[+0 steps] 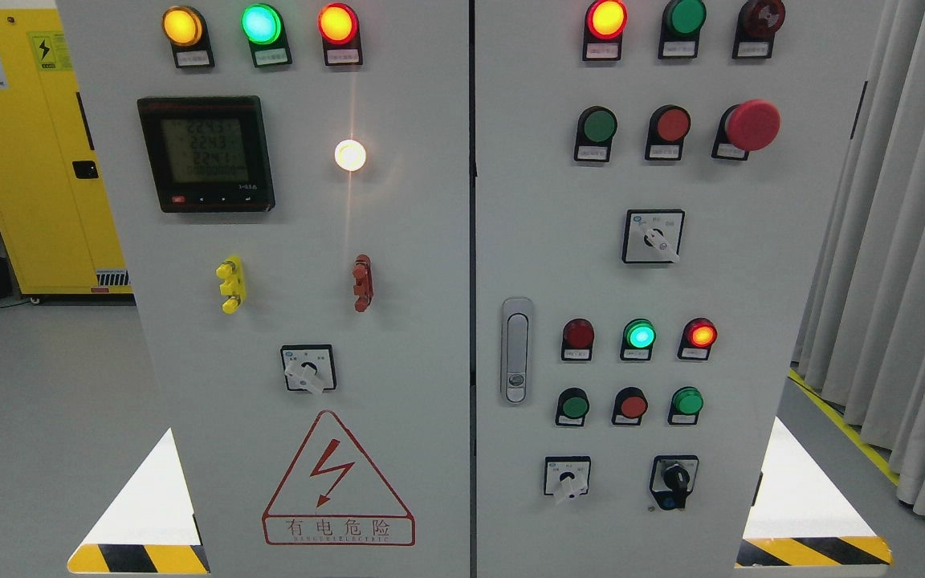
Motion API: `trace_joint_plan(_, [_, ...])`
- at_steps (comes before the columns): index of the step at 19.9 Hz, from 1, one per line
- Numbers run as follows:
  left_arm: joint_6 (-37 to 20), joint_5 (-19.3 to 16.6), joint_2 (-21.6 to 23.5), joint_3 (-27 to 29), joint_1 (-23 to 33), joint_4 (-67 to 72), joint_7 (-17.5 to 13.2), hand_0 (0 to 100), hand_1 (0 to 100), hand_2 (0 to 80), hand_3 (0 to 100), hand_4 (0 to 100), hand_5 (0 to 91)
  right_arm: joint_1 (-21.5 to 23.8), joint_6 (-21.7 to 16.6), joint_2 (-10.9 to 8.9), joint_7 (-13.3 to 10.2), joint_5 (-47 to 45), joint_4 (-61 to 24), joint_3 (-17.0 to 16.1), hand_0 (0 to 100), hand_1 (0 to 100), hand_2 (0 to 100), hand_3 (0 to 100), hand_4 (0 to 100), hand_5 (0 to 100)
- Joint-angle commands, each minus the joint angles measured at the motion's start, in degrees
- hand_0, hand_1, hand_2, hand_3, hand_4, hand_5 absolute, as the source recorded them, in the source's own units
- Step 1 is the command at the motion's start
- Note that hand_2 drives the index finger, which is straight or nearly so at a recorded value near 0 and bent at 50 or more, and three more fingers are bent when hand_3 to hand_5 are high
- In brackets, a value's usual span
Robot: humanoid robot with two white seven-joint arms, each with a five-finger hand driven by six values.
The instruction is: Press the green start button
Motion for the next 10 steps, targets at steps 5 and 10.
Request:
trace_joint_plan(5, [-0.03,0.00,-2.84,0.01,-1.67,-1.49,-0.15,12,56,0.0,0,0,0.0,1.38,-5.00,1.44,-0.54,8.01,-41.10,4.57,21,46,0,28,31,15])
trace_joint_plan(10, [-0.03,0.00,-4.07,0.01,-1.67,-1.41,-0.15,12,56,0.0,0,0,0.0,-0.99,-11.32,2.06,-0.71,13.72,-49.54,4.57,21,48,0,36,39,23])
